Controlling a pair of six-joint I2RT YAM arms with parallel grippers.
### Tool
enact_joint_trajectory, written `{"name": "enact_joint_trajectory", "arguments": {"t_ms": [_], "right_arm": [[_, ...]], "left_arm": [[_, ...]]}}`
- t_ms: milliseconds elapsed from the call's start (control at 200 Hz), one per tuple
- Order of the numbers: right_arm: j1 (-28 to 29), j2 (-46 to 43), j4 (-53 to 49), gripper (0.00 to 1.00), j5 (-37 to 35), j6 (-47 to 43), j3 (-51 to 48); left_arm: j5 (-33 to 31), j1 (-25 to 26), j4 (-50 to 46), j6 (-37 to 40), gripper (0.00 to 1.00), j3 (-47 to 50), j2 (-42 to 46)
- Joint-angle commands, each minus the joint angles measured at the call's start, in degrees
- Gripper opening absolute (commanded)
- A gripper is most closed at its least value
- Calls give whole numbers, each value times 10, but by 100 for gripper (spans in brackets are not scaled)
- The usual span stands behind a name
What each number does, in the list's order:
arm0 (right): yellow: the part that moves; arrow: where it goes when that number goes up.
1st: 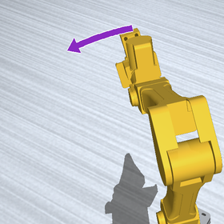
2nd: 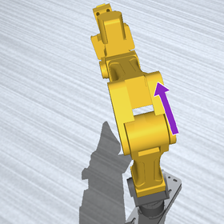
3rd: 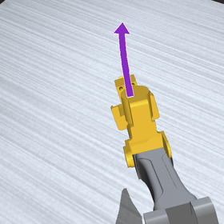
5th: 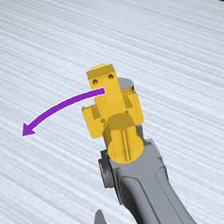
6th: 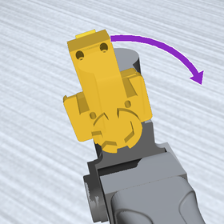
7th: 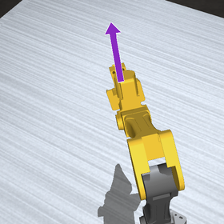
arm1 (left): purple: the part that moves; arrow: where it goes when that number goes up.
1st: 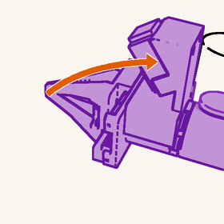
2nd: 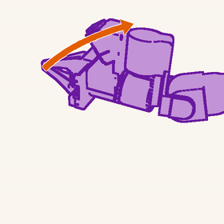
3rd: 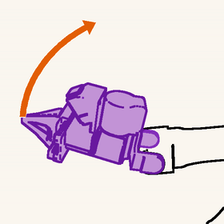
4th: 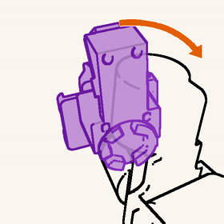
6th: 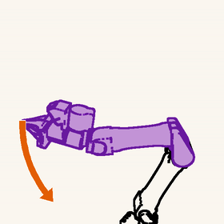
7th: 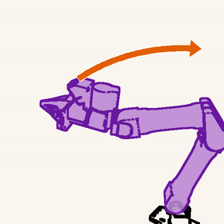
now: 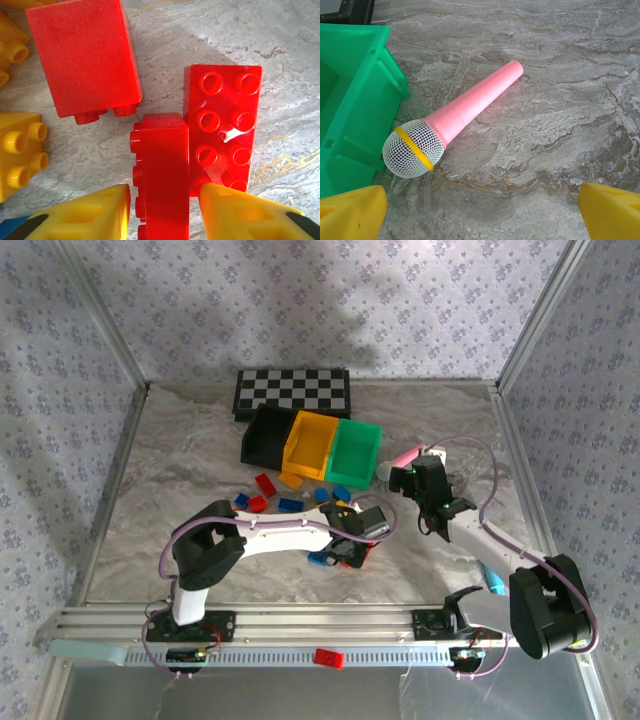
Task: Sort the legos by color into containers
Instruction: Pick up the lego from the middle-left of the table.
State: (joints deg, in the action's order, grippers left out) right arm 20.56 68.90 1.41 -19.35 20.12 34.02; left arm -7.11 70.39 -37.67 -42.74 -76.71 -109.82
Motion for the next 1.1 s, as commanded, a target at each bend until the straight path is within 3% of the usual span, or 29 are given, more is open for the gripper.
{"name": "enact_joint_trajectory", "arguments": {"t_ms": [0, 290, 635, 920, 1094], "right_arm": [[4, 6, -7, 100, -18, -4, 15], [5, 11, -14, 100, -17, -5, 22], [5, 11, -8, 100, -18, -5, 18], [6, 12, -8, 100, -17, -4, 18], [6, 14, -6, 100, -17, -3, 18]], "left_arm": [[0, -2, -35, -5, 42, 24, -16], [6, -2, -27, -10, 30, 39, -12], [-49, -22, -41, 7, 30, 15, 46], [-59, -96, -27, 51, 31, 2, 136], [-41, -192, -33, 115, 31, -51, 144]]}}
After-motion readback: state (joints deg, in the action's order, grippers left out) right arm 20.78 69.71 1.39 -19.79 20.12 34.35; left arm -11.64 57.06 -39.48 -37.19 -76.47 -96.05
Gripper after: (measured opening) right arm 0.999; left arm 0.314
